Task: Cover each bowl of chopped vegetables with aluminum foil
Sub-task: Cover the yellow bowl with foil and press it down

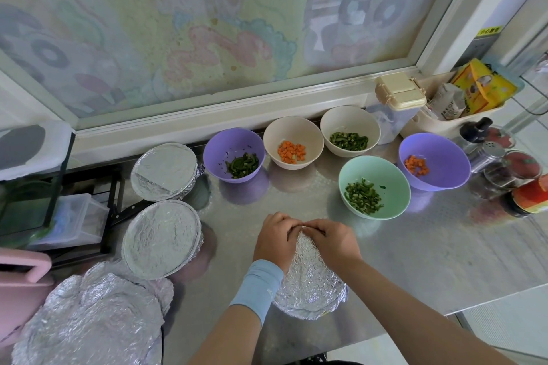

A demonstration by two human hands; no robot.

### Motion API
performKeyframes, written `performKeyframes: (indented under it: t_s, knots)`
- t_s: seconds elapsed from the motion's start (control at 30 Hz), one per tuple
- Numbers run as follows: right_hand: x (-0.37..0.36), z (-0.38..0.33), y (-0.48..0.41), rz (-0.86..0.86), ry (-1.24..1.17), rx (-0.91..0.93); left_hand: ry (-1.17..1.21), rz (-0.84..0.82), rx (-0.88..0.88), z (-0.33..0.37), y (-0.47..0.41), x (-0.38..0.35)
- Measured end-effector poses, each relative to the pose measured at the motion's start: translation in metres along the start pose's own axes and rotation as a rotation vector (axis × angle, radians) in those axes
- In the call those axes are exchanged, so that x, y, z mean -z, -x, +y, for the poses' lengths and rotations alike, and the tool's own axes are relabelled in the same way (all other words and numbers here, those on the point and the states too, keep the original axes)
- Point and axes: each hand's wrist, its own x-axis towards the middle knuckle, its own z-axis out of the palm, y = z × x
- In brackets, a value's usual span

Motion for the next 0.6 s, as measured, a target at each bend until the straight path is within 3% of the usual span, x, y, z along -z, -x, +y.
performKeyframes:
  t_s: [0.33,0.6]
  knots:
    - [0.004,0.0,0.001,-0.02,0.12,0.036,-0.002,0.041,0.069,-0.001,0.003,0.0]
    - [0.0,0.002,0.01,0.084,0.092,0.007,0.22,0.012,0.237,-0.007,0.017,0.012]
